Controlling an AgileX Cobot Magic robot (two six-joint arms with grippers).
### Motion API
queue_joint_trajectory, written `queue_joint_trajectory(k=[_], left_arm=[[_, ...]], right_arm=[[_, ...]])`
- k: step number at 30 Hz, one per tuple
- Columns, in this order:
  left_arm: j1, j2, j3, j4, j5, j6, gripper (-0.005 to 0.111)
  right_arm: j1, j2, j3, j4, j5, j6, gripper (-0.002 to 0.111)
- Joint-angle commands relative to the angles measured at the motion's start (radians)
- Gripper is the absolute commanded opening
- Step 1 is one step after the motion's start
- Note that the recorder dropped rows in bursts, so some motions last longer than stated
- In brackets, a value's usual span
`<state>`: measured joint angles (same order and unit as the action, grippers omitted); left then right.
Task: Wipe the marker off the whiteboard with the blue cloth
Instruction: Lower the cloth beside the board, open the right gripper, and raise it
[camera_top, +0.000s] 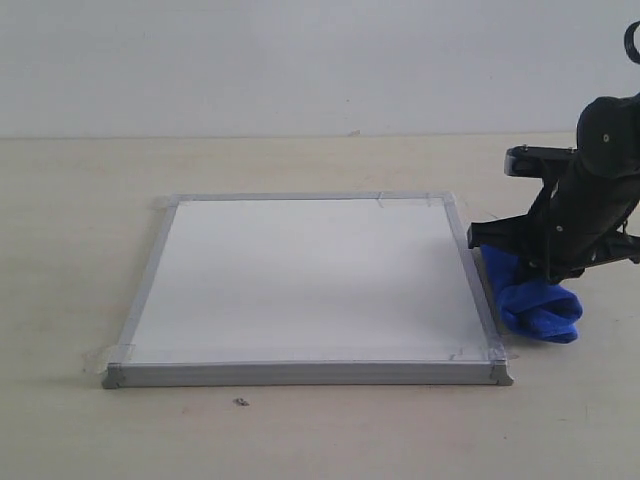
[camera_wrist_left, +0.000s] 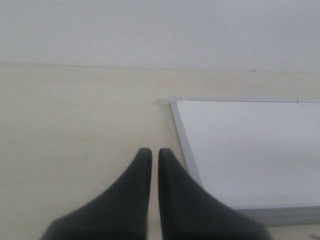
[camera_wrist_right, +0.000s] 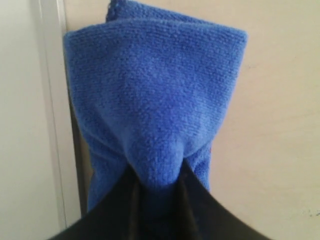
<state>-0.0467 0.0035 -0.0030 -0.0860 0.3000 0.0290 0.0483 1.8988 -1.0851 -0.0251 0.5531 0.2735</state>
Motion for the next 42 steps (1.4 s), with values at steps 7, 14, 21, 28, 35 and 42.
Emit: queue_joint_trajectory(k=[7, 14, 21, 28, 35, 42], left_arm=[[0.003, -0.003, 0.003, 0.001, -0.007, 0.002, 0.005], [0.003, -0.003, 0.003, 0.001, -0.007, 0.002, 0.005], [0.003, -0.003, 0.003, 0.001, -0.007, 0.002, 0.005], [0.003, -0.003, 0.003, 0.001, -0.007, 0.002, 0.005], [0.003, -0.003, 0.003, 0.001, -0.007, 0.002, 0.005], [0.003, -0.003, 0.003, 0.001, -0.007, 0.002, 0.005]], right_arm=[[0.010, -0.014, 0.002, 0.025, 0.000, -0.059, 0.000], [0.010, -0.014, 0.002, 0.041, -0.005, -0.098, 0.000], [0.010, -0.014, 0.002, 0.043, -0.005, -0.058, 0.000], [0.010, -0.014, 0.002, 0.043, -0.016, -0.043, 0.009], [0.010, -0.014, 0.002, 0.041, -0.012, -0.038, 0.063], [0.010, -0.024, -0.020, 0.018, 0.017, -0.039, 0.058]])
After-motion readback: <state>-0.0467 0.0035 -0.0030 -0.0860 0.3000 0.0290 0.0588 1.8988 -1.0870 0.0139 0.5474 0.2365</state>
